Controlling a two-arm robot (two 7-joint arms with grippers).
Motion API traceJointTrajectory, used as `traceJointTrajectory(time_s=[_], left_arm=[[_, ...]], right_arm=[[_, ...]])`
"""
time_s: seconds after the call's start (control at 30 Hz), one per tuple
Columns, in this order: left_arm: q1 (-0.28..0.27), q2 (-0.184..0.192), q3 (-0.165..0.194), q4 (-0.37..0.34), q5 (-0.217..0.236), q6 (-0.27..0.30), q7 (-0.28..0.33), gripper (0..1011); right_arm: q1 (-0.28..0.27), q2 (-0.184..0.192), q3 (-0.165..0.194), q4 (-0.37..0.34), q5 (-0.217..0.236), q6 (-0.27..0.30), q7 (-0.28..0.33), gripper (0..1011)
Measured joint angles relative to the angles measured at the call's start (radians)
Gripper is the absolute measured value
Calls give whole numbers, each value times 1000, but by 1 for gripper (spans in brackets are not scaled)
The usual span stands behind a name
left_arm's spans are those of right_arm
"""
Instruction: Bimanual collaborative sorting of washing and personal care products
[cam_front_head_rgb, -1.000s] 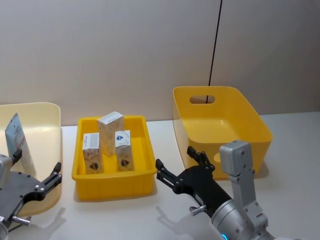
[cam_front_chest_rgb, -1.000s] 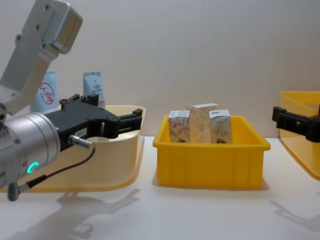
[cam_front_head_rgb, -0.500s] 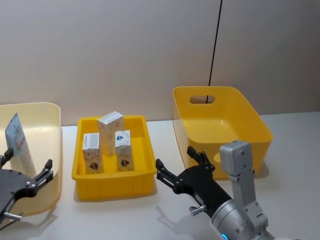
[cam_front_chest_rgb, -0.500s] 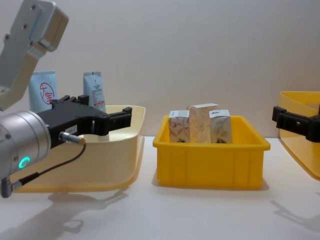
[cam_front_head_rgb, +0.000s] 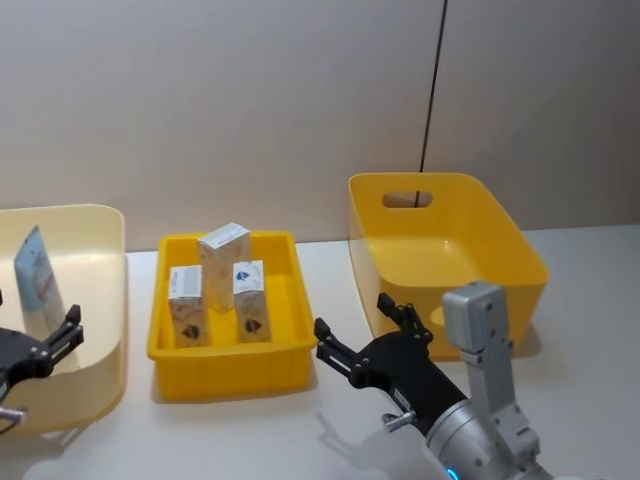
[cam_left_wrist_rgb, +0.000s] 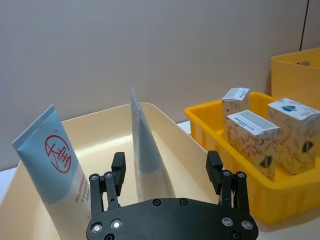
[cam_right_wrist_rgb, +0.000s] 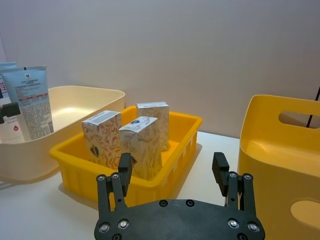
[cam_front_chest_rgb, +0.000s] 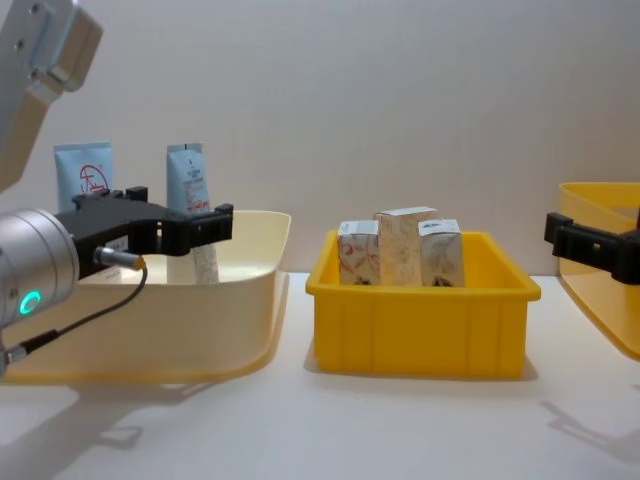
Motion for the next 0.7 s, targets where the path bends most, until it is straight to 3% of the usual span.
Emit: traceJointTrajectory(time_s=[0.7], left_arm=[[-92,-45,-35,103,-54,41,-64,1003]], right_arm=[[0,0,0,0,0,0,0,1001]])
